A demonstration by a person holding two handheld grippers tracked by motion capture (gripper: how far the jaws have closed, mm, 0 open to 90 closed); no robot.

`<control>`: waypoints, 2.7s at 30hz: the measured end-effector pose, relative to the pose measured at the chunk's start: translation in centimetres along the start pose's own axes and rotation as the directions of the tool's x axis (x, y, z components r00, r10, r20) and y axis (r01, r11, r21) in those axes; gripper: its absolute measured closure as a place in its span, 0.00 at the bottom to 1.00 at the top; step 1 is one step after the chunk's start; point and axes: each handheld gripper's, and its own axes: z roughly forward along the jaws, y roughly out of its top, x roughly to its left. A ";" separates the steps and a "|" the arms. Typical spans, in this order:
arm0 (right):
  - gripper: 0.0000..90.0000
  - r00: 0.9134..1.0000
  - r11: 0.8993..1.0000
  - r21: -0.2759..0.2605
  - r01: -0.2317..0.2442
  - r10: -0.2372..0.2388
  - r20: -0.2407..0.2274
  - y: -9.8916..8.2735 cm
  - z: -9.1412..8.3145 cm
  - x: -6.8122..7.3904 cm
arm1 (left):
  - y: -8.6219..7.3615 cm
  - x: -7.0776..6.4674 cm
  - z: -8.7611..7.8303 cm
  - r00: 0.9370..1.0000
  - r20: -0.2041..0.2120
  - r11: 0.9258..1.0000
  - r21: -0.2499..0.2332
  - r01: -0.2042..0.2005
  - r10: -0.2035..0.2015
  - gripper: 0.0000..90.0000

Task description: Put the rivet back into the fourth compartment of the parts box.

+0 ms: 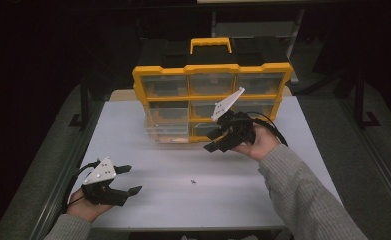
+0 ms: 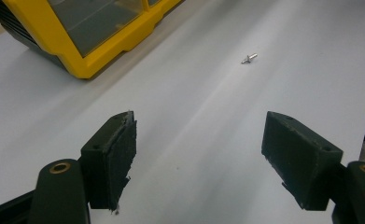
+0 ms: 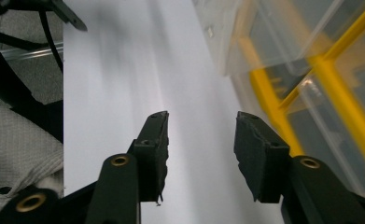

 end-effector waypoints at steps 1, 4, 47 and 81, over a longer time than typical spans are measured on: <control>0.58 1.000 1.000 0.007 -0.005 0.005 -0.003 -0.2 0.3 0.1 | 0.0 0.0 0.0 1.000 0.000 1.000 0.000 0.000 0.000 0.29; 0.56 1.000 1.000 0.016 -0.009 0.009 -0.001 -0.8 1.4 0.3 | 0.0 0.0 -0.1 1.000 -0.002 1.000 -0.001 0.001 -0.001 0.29; 0.73 0.998 0.989 0.146 -0.025 0.033 -0.050 -4.1 12.7 3.1 | 0.0 0.1 -0.2 1.000 -0.006 1.000 -0.012 0.007 -0.007 0.28; 0.91 0.995 0.989 0.144 0.014 0.000 -0.095 -4.6 13.6 2.2 | -0.1 0.2 -0.5 1.000 -0.010 1.000 -0.018 0.012 -0.012 0.28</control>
